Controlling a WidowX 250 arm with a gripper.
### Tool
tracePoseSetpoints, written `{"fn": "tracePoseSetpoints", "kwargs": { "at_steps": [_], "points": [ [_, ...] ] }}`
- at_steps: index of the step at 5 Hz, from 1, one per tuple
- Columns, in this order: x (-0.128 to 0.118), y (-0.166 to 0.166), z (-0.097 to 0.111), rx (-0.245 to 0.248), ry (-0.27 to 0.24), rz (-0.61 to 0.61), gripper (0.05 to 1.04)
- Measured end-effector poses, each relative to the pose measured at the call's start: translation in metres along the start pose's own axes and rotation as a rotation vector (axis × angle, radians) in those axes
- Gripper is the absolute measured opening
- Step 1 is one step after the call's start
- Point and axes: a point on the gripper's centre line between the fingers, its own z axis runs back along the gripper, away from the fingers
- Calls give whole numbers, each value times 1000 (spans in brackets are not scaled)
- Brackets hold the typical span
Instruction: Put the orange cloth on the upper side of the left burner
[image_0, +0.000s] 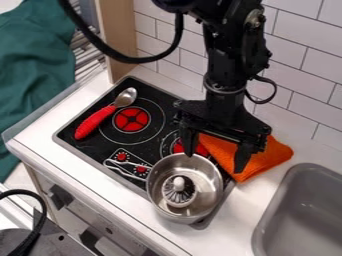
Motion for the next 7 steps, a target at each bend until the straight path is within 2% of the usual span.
{"fn": "tracePoseSetpoints", "kwargs": {
  "at_steps": [1, 3, 5, 7],
  "points": [
    [-3, 1, -8, 8, 28, -1, 1005],
    [38, -12, -42, -6, 61, -67, 1005],
    [81, -7, -61, -5, 53, -98, 1005],
    [97, 2, -79, -5, 67, -99, 1005]
  ]
}}
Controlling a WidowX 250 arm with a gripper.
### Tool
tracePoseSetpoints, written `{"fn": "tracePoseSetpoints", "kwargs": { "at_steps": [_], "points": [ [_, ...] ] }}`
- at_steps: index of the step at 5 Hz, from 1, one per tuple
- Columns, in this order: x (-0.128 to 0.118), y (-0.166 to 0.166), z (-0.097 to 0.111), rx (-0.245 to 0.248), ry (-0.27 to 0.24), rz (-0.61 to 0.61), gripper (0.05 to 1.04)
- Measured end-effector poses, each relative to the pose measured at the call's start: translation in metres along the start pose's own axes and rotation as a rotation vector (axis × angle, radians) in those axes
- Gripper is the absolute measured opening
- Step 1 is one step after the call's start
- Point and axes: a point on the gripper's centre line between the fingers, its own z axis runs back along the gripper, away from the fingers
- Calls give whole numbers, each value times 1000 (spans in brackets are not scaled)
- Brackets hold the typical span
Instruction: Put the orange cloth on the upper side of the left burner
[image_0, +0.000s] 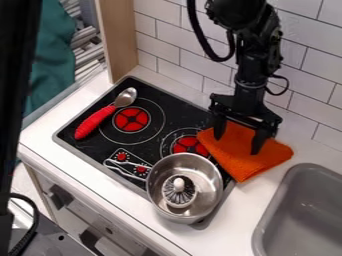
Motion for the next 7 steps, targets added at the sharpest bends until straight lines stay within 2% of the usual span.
{"fn": "tracePoseSetpoints", "kwargs": {
  "at_steps": [1, 3, 5, 7],
  "points": [
    [-4, -1, -10, -11, 31, -9, 1005],
    [-9, -2, -13, -23, 41, -14, 1005],
    [-7, 20, -13, -30, 20, 12, 1004],
    [13, 57, -14, -48, 5, 58, 1003]
  ]
}}
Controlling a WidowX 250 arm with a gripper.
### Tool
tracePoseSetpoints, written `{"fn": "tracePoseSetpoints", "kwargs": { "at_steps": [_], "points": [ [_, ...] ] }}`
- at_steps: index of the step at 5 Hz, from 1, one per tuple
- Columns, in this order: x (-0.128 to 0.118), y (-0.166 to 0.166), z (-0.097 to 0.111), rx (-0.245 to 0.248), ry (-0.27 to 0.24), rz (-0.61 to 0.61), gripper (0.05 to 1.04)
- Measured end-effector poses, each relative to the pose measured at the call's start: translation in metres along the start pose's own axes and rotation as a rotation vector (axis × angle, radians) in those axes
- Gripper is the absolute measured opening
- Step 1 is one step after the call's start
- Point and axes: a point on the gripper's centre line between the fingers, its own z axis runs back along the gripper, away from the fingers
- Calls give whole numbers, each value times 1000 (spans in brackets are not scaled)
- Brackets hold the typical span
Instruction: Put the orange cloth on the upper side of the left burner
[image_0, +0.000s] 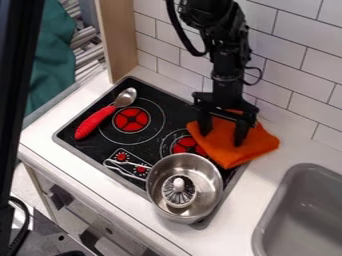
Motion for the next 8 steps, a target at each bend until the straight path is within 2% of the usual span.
{"fn": "tracePoseSetpoints", "kwargs": {
  "at_steps": [1, 2, 3, 4, 6, 7, 8],
  "points": [
    [10, 23, 2, 20, -1, 11, 1002],
    [13, 57, 4, 69, 19, 26, 1002],
    [6, 81, 7, 87, 31, 59, 1000],
    [-2, 100, 8, 95, 38, 96, 1000],
    [-11, 114, 10, 101, 42, 120, 1000],
    [-7, 110, 14, 83, -4, 117, 999],
    [3, 101, 39, 89, -113, 60, 998]
  ]
}}
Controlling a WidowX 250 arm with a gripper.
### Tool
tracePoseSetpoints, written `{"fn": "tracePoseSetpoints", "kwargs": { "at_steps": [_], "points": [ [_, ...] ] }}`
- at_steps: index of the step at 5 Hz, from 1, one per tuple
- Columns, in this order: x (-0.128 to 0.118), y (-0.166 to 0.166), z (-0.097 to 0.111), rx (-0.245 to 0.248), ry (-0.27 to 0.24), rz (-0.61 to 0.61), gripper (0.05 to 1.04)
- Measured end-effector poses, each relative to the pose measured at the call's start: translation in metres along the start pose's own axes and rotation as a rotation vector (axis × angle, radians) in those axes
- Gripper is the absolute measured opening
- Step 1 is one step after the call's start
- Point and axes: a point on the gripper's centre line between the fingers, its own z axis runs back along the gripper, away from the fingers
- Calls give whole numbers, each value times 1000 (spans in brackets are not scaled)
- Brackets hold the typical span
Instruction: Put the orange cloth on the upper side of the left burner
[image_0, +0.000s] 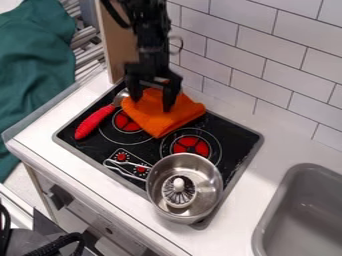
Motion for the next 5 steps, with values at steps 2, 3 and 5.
{"fn": "tracePoseSetpoints", "kwargs": {
  "at_steps": [2, 3, 5],
  "points": [
    [10, -9, 43, 35, -100, -17, 998],
    [4, -16, 45, 39, -77, -20, 998],
    [-3, -25, 43, 46, -33, -45, 999]
  ]
}}
